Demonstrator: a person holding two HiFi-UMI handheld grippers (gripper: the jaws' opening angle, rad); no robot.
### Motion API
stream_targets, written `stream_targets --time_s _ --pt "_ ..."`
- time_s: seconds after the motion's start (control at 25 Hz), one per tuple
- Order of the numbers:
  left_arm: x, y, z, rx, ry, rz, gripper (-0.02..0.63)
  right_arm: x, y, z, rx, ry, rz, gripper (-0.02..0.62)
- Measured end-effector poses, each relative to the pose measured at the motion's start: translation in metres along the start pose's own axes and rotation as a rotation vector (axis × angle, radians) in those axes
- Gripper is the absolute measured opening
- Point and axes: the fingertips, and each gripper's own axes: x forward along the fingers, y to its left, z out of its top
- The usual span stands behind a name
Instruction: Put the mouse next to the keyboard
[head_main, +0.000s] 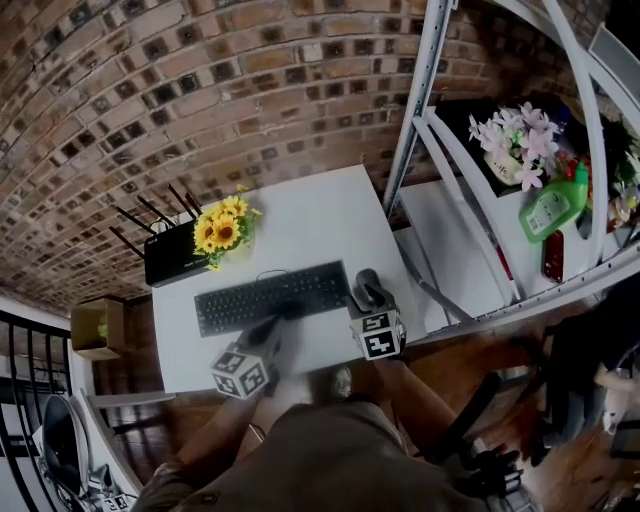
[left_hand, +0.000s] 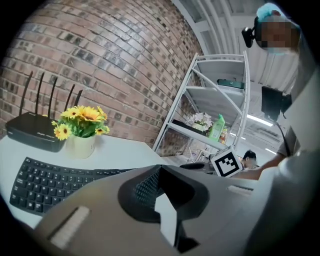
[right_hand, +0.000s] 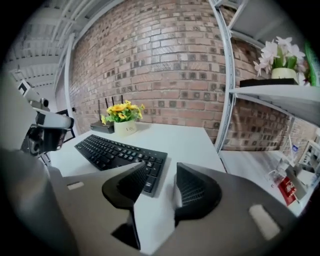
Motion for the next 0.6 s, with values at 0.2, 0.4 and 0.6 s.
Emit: stream_targets --time_s 0.2,0.4,0.6 --pt "-0.041 0.009 -0.010 -0.022 -0.022 -0.012 0.002 -0.030 0.069 0.014 -0.005 -0.059 0.053 0.095" --pt "-0.086 0.014 -0.025 -0.038 -0.047 -0.013 0.002 -0.059 0.128 0.010 -0.024 -0.083 0.098 0.025" --pt "-0.128 0.019 -0.036 -0.049 -0.074 -0.019 0.002 -0.085 0.183 0.000 0.003 -0.085 0.144 0.014"
